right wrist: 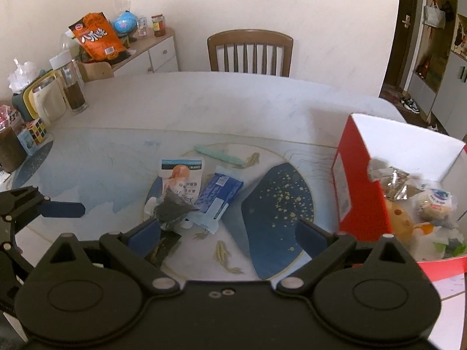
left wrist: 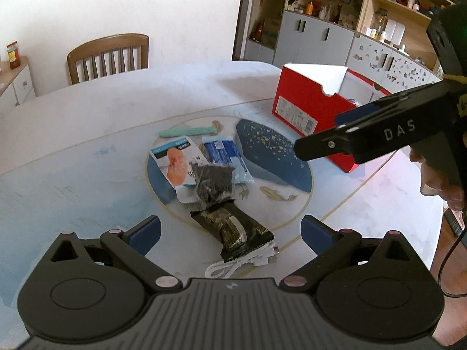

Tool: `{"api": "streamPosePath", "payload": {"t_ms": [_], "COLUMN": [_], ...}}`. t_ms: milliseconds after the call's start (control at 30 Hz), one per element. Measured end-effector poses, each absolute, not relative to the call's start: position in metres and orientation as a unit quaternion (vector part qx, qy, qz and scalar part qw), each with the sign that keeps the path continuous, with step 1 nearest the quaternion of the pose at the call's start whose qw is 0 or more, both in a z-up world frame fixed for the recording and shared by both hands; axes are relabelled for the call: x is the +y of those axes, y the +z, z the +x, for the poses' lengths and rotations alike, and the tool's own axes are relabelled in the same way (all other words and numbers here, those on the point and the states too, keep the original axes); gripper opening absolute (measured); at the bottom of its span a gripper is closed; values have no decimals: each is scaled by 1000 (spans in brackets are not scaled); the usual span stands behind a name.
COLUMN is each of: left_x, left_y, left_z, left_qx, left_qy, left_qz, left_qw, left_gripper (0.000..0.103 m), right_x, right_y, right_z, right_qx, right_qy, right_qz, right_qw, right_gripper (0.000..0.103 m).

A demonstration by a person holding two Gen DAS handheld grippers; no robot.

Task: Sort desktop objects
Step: 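Move both open grippers back over the table toward the remaining snacks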

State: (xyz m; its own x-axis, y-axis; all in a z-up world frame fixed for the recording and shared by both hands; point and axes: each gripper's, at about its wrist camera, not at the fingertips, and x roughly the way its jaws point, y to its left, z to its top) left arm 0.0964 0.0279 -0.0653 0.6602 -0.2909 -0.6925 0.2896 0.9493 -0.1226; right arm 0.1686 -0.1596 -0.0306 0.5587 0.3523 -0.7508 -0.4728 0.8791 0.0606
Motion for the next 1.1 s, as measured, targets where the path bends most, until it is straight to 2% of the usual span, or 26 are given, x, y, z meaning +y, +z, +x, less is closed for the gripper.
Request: {"api": "streamPosePath", "payload": {"t_ms": [600,767,1100], "left_x": [6,6,12], "left_y": [-103,-110,-108], "left_z": [120,126,134], "left_qx": [405,413,411], "left_qy": [-145,-133,-129], "left_qz": [2,1,-13], "left_qw": [903,901,902], "left_gripper": [102,102,101], "right_x": [-136,-130,-122], "right_y": [-77,-99,-116], "right_z": [205,211,232], "right_qx": [435,455,457], "right_qy": [251,252,232], "right_qz": [-111,-124,-127], "right_qw": [857,845,849], "right_gripper": [97,93,90]}}
